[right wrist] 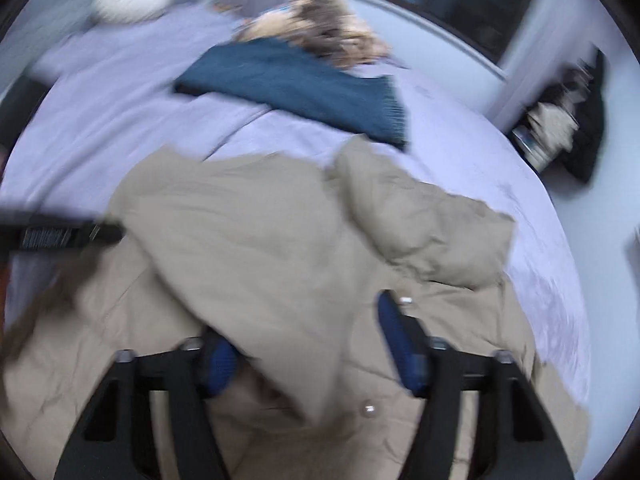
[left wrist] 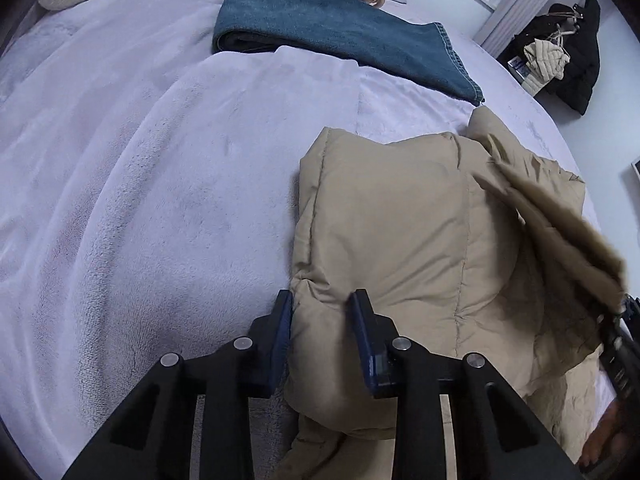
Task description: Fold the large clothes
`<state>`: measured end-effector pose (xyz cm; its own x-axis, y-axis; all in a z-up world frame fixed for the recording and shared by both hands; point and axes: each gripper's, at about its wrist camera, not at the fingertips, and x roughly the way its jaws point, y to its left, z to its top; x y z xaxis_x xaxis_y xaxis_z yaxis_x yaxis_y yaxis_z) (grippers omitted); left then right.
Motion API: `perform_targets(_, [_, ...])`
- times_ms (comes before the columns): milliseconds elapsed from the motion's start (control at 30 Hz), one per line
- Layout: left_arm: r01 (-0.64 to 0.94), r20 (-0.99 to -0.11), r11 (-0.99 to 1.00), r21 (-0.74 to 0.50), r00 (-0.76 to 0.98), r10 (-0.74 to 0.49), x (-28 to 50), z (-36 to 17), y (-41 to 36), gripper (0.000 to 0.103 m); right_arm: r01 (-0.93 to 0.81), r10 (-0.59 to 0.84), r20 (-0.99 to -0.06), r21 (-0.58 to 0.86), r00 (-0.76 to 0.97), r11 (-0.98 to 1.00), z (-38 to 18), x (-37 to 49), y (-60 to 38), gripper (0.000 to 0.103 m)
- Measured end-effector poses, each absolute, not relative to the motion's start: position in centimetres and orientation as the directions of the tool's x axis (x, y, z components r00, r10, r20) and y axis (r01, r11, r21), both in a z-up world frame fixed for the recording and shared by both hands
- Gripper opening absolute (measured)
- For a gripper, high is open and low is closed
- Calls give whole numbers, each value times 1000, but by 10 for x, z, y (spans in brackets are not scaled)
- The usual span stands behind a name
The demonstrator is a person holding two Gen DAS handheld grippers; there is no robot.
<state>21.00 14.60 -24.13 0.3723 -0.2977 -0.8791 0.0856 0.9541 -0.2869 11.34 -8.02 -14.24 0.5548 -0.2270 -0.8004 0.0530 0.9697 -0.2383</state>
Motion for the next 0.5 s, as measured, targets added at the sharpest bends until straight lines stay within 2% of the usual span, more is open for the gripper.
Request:
perform_targets(33, [92, -882, 958, -273, 374, -288, 210, -242, 145, 33, 136, -211, -809, -163, 549, 977, -138, 109, -103, 30])
perform_targets(67, [98, -883, 959, -266, 375, -283, 210, -242, 144, 33, 216, -189, -821, -82, 539, 973, -137, 102, -126, 24])
perform_targets(167, [117, -890, 967, -225, 379, -253, 211, -240, 140, 33, 400, -55, -859, 179, 508, 899, -154, 81, -189, 24])
perform_targets(300, [127, -898, 983, -129, 405, -171, 209, -232, 132, 33, 579, 82, -891, 358, 447, 733, -183, 50, -243, 26])
perform_targets(367, [145, -885, 985, -90, 442, -146, 205, -215, 130, 33, 604, 88, -883, 386, 462, 697, -176, 35, -256, 27])
perform_targets(500, [188, -832, 979, -78, 528, -168, 202, -182, 129, 33, 536, 0, -845, 339, 534, 773, -139, 27, -255, 27])
